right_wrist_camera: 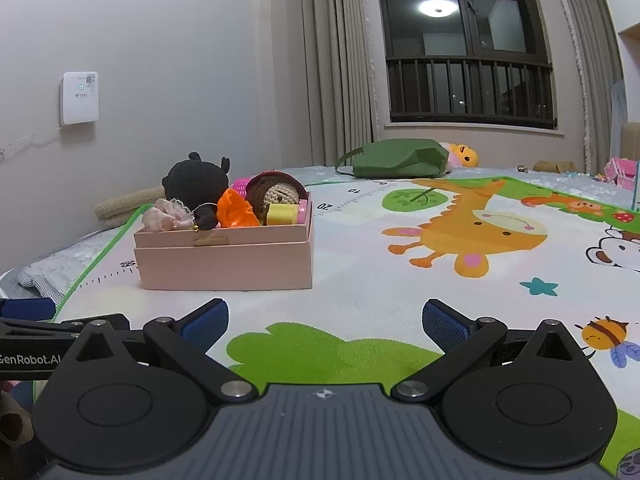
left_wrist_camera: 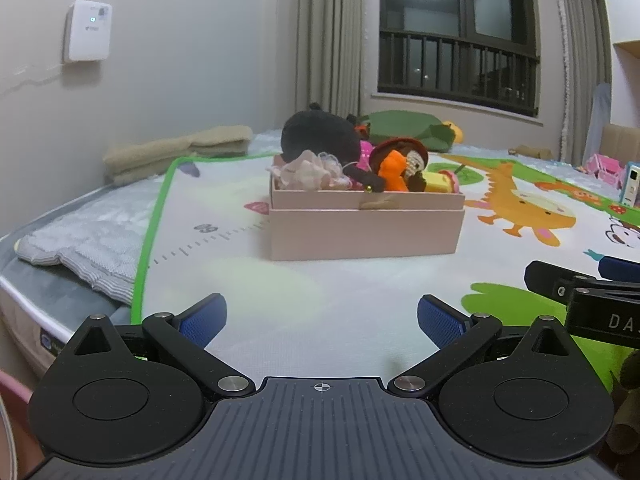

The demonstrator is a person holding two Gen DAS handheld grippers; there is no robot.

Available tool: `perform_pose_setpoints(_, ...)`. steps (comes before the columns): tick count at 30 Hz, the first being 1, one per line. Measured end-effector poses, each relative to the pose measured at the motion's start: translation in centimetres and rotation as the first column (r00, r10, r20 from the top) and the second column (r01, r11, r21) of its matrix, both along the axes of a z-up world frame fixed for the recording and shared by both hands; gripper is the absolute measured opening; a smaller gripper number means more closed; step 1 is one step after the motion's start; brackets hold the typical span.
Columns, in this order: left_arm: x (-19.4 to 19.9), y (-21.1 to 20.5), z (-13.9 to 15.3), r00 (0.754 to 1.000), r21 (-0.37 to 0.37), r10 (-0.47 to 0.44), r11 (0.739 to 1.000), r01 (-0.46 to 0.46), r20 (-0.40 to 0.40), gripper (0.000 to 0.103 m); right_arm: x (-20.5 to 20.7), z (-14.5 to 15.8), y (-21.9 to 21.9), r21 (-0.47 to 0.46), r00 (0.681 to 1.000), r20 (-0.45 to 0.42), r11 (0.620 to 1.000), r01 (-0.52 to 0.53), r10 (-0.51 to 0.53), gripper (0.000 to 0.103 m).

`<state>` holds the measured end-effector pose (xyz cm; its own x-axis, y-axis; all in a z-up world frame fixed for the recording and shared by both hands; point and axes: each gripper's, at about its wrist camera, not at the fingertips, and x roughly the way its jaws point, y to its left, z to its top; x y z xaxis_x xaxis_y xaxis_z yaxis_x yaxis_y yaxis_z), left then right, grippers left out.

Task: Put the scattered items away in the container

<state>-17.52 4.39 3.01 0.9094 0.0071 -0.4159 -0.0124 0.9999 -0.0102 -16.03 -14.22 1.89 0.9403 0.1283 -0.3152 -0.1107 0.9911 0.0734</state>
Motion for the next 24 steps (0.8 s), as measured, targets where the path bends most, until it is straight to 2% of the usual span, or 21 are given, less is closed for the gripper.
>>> perform_pose_setpoints(24, -0.83, 0.11, 0.2, 1.0, -0.003, 0.015, 1.0, -0.015, 0.006, 0.103, -0.8, 0.05, 0.22, -0.013, 1.0, -0.003, 1.0, -0.001, 0.001, 0.103)
